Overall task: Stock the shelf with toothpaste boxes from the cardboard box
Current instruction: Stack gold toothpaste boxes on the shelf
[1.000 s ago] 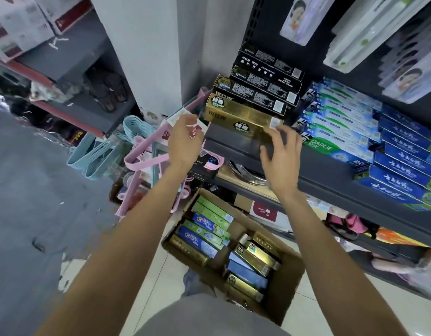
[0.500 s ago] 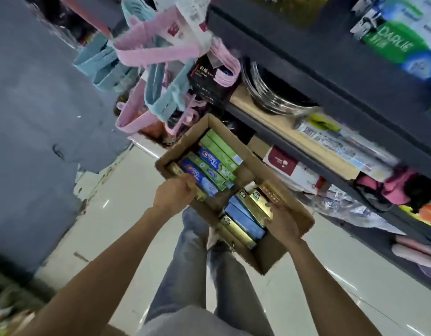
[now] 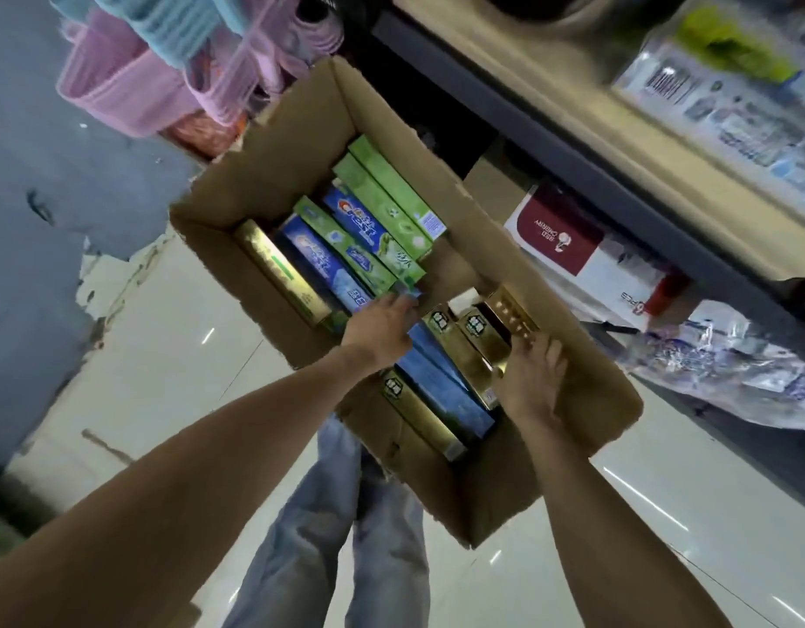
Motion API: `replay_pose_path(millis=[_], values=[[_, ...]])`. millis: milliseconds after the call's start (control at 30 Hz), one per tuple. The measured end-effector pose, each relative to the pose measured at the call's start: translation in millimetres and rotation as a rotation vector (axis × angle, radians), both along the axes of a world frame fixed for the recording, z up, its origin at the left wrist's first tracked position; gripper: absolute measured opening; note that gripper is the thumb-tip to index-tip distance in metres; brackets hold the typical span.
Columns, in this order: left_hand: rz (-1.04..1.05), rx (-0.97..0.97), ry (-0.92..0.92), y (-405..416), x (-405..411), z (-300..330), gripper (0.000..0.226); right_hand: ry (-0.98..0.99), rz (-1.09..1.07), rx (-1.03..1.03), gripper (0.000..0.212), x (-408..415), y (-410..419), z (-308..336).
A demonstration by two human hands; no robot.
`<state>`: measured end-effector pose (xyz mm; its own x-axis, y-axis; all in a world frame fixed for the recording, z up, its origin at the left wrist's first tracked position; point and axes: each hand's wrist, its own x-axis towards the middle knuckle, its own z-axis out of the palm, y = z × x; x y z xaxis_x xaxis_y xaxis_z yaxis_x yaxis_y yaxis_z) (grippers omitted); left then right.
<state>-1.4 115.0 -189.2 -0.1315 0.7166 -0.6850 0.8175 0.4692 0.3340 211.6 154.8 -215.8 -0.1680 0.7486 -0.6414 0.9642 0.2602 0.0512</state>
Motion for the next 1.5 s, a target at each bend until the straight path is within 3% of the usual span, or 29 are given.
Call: replay_pose_path(millis=[133, 233, 400, 467, 567, 633, 733, 900, 967, 1033, 1100, 1200, 1333, 1500], values=[[-0.222, -0.004, 0.102, 18, 22, -50, 0.067, -0.068, 0.124, 0.074, 0.07, 3, 1, -23], [-0.382, -0.02, 0.13, 32, 39, -67, 0.075, -0.017, 0.25, 0.124, 0.063, 5, -1, -33], [-0.592, -0.006, 0.249, 24, 37, -82, 0.057, 0.024, 0.171, 0.132, 0.05, -3, -9, -37], [-0.599, -0.01, 0.198, 16, 27, -72, 0.061, 0.056, 0.144, 0.109, 0.048, -6, -8, -30], [-0.42, 0.031, -0.001, 6, 8, -34, 0.067, 0.228, -0.044, 0.062, 0.054, -8, -5, -7], [-0.237, 0.076, -0.14, 1, -9, -4, 0.059, 0.375, -0.202, 0.087, 0.055, -10, -4, 20], [0.031, 0.049, -0.143, -6, -38, 39, 0.061, 0.643, -0.45, 0.083, 0.049, -11, -4, 73], [0.606, 0.036, -0.197, -29, -70, 108, 0.064, 1.086, -0.971, -0.233, 0.037, -19, -3, 178], [0.849, 0.098, -0.337, -41, -74, 146, 0.072, 1.132, -1.067, -0.33, 0.032, -25, -2, 216], [0.967, 0.162, -0.444, -53, -71, 191, 0.063, 1.151, -1.118, -0.387, 0.025, -32, -6, 252], [1.029, 0.22, -0.511, -62, -70, 236, 0.047, 1.154, -1.167, -0.408, 0.02, -40, -8, 283], [1.024, 0.28, -0.558, -74, -73, 292, 0.044, 1.129, -1.237, -0.427, 0.024, -49, -13, 324], [0.893, 0.313, -0.533, -77, -99, 344, 0.032, 1.063, -1.247, -0.412, 0.025, -59, -15, 376], [0.699, 0.399, -0.491, -51, -146, 393, 0.038, 1.076, -1.097, -0.29, 0.029, -72, 2, 415]])
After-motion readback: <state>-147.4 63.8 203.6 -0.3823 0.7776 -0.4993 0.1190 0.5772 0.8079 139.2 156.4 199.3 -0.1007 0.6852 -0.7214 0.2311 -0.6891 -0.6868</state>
